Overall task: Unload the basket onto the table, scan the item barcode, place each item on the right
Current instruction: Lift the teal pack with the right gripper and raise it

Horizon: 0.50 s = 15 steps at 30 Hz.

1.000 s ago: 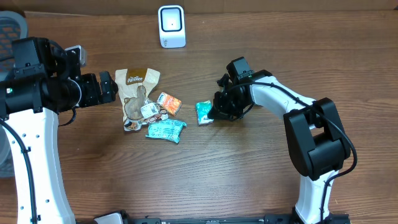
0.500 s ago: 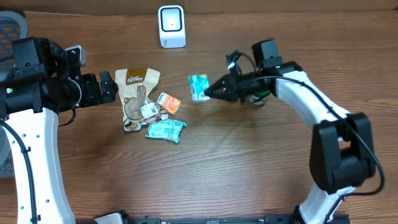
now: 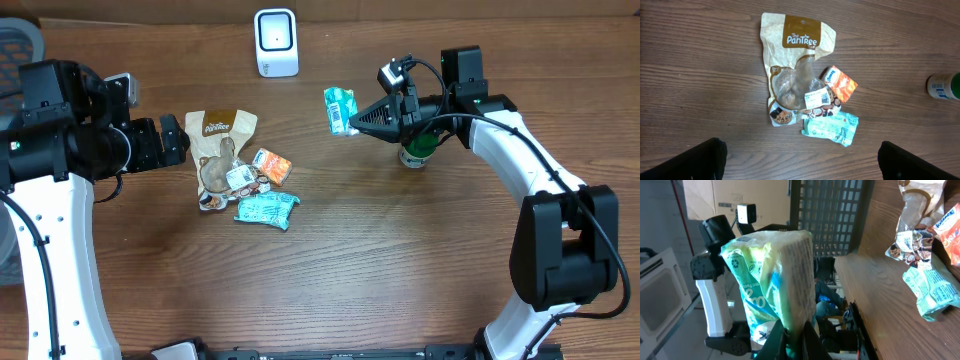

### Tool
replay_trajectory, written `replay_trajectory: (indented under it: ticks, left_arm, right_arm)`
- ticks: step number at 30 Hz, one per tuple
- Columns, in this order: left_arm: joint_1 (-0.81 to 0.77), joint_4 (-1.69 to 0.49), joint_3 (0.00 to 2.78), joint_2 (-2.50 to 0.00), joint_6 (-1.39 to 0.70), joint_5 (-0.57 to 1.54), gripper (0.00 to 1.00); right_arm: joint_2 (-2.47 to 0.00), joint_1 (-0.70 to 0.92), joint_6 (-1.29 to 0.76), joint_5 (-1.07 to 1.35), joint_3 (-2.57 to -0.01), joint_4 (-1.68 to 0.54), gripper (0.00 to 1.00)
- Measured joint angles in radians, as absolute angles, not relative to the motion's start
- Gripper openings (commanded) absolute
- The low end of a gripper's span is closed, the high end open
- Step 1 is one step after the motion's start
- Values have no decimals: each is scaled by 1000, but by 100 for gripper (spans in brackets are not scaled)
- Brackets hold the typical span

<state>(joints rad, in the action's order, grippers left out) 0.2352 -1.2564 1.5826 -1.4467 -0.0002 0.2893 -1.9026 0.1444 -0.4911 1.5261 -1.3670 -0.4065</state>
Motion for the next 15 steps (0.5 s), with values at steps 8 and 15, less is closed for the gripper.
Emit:
replay_trajectory:
  ticks: [8,15]
  left_arm:
    - [235,-1256,1583,-1447,0,289,99]
    - [235,-1256,1583,-1447,0,289,99]
  right_arm:
    - [-1903,151,-505,1347,-1367,-416,4]
    - [-1904,194,-435,1073,-1433,-715,4]
